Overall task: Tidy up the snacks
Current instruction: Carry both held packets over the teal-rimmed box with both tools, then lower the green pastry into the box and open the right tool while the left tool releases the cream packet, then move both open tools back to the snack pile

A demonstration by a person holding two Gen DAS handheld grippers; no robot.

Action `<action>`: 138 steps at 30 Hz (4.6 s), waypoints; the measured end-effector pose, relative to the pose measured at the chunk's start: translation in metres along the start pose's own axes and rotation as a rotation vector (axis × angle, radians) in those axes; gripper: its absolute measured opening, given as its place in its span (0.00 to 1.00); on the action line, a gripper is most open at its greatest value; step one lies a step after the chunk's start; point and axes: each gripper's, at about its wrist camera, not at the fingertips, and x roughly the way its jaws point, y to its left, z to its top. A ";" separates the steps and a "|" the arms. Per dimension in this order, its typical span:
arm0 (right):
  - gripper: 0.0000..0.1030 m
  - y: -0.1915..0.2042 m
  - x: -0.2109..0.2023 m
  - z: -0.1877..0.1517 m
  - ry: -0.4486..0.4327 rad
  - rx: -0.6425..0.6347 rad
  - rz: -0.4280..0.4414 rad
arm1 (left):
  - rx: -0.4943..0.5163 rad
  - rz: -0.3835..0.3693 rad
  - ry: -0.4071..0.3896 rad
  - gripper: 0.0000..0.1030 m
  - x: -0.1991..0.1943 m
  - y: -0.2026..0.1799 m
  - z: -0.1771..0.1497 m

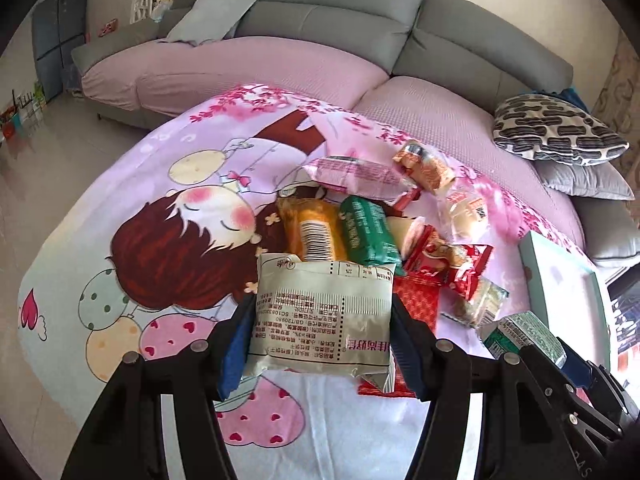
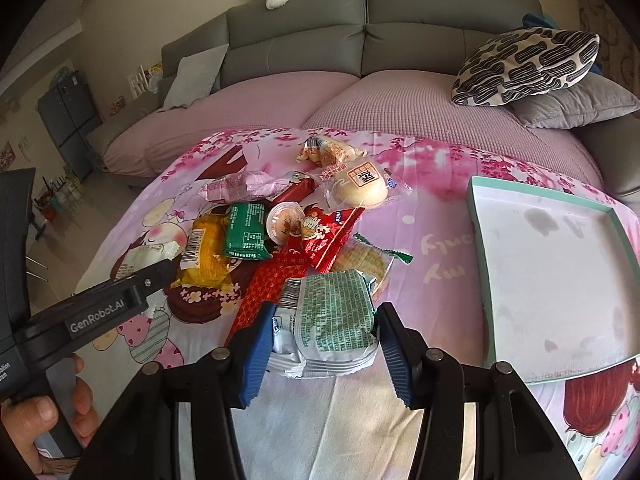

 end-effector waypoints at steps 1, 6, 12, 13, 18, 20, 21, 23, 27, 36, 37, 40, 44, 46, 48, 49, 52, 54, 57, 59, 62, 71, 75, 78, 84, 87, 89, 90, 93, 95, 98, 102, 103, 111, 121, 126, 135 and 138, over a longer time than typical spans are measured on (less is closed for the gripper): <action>0.52 -0.004 -0.001 0.001 -0.002 0.010 -0.005 | 0.010 -0.007 0.003 0.63 0.000 -0.005 0.001; 0.52 -0.039 -0.012 0.004 -0.040 0.077 -0.078 | 0.075 -0.068 0.027 0.63 0.007 -0.039 0.004; 0.52 -0.105 -0.028 0.005 -0.086 0.228 -0.202 | 0.219 -0.187 0.056 0.63 0.012 -0.107 0.006; 0.52 -0.115 -0.031 0.004 -0.094 0.250 -0.227 | 0.246 -0.205 0.057 0.63 0.013 -0.120 0.006; 0.52 -0.163 -0.043 -0.002 -0.124 0.349 -0.330 | 0.362 -0.292 0.074 0.63 0.021 -0.180 0.005; 0.52 -0.179 -0.046 -0.005 -0.135 0.379 -0.357 | 0.403 -0.326 0.093 0.63 0.027 -0.204 0.004; 0.52 -0.185 -0.047 -0.007 -0.141 0.391 -0.373 | 0.424 -0.343 0.104 0.63 0.031 -0.216 0.002; 0.52 -0.196 -0.047 -0.011 -0.148 0.404 -0.415 | 0.463 -0.366 0.132 0.63 0.040 -0.238 -0.002; 0.53 -0.218 -0.042 -0.021 -0.131 0.453 -0.464 | 0.501 -0.408 0.183 0.63 0.062 -0.275 -0.010; 0.53 -0.245 -0.036 -0.032 -0.113 0.518 -0.481 | 0.523 -0.438 0.199 0.63 0.102 -0.325 -0.024; 0.53 -0.247 -0.036 -0.033 -0.112 0.525 -0.479 | 0.524 -0.435 0.195 0.63 0.105 -0.327 -0.025; 0.52 -0.250 -0.036 -0.035 -0.107 0.532 -0.492 | 0.521 -0.432 0.183 0.63 0.114 -0.330 -0.026; 0.52 -0.251 -0.035 -0.036 -0.099 0.526 -0.503 | 0.498 -0.416 0.200 0.63 0.122 -0.329 -0.024; 0.52 -0.251 -0.035 -0.037 -0.097 0.528 -0.504 | 0.502 -0.409 0.196 0.63 0.120 -0.328 -0.023; 0.52 -0.251 -0.035 -0.037 -0.098 0.531 -0.498 | 0.517 -0.388 0.187 0.63 0.119 -0.326 -0.024; 0.52 -0.251 -0.035 -0.037 -0.100 0.530 -0.498 | 0.522 -0.376 0.187 0.63 0.118 -0.324 -0.025; 0.52 -0.250 -0.035 -0.036 -0.100 0.524 -0.497 | 0.522 -0.359 0.187 0.63 0.116 -0.314 -0.027; 0.52 -0.249 -0.034 -0.035 -0.097 0.523 -0.496 | 0.515 -0.351 0.188 0.63 0.115 -0.305 -0.027; 0.52 -0.249 -0.033 -0.035 -0.094 0.520 -0.497 | 0.503 -0.331 0.184 0.63 0.112 -0.288 -0.028; 0.52 -0.249 -0.032 -0.035 -0.094 0.519 -0.497 | 0.504 -0.314 0.178 0.63 0.109 -0.277 -0.030; 0.52 -0.248 -0.031 -0.034 -0.091 0.513 -0.496 | 0.496 -0.287 0.177 0.63 0.104 -0.259 -0.032; 0.52 -0.241 -0.029 -0.028 -0.138 0.499 -0.492 | 0.469 -0.262 0.178 0.64 0.106 -0.243 -0.030; 0.52 -0.241 -0.026 -0.025 -0.160 0.504 -0.494 | 0.476 -0.260 0.178 0.65 0.107 -0.245 -0.030; 0.52 -0.240 -0.017 -0.025 -0.125 0.502 -0.487 | 0.483 -0.259 0.181 0.68 0.108 -0.247 -0.031; 0.55 -0.243 -0.007 -0.031 -0.051 0.518 -0.477 | 0.513 -0.248 0.185 0.70 0.108 -0.249 -0.033; 0.62 -0.244 -0.003 -0.033 -0.023 0.521 -0.489 | 0.515 -0.244 0.185 0.71 0.108 -0.249 -0.032; 0.65 -0.244 0.000 -0.034 -0.004 0.520 -0.490 | 0.522 -0.241 0.183 0.71 0.108 -0.248 -0.033; 0.68 -0.244 0.001 -0.034 0.002 0.519 -0.491 | 0.522 -0.241 0.183 0.72 0.108 -0.247 -0.032; 0.77 -0.242 0.003 -0.034 0.007 0.504 -0.491 | 0.513 -0.277 0.185 0.81 0.105 -0.247 -0.032; 0.81 -0.239 0.004 -0.033 0.010 0.491 -0.494 | 0.513 -0.280 0.172 0.82 0.102 -0.249 -0.032; 0.86 -0.237 0.005 -0.032 0.012 0.473 -0.509 | 0.511 -0.277 0.159 0.82 0.099 -0.250 -0.030; 0.98 -0.236 0.004 -0.032 0.000 0.461 -0.523 | 0.492 -0.275 0.140 0.89 0.095 -0.247 -0.026; 1.00 -0.236 0.003 -0.032 -0.007 0.460 -0.524 | 0.489 -0.270 0.130 0.94 0.093 -0.246 -0.025; 1.00 -0.235 -0.003 -0.034 -0.020 0.449 -0.541 | 0.438 -0.198 0.028 0.98 0.073 -0.234 -0.007; 1.00 -0.225 -0.005 -0.029 -0.014 0.433 -0.540 | 0.353 0.026 -0.084 0.98 0.066 -0.204 0.009; 1.00 -0.218 0.000 -0.028 0.003 0.407 -0.541 | 0.353 0.101 -0.092 0.98 0.065 -0.199 0.005; 1.00 -0.196 0.007 -0.021 -0.004 0.366 -0.503 | 0.300 0.157 0.005 0.98 0.072 -0.175 0.006; 1.00 -0.179 0.014 -0.016 -0.002 0.332 -0.481 | 0.262 0.207 0.049 0.98 0.076 -0.153 0.010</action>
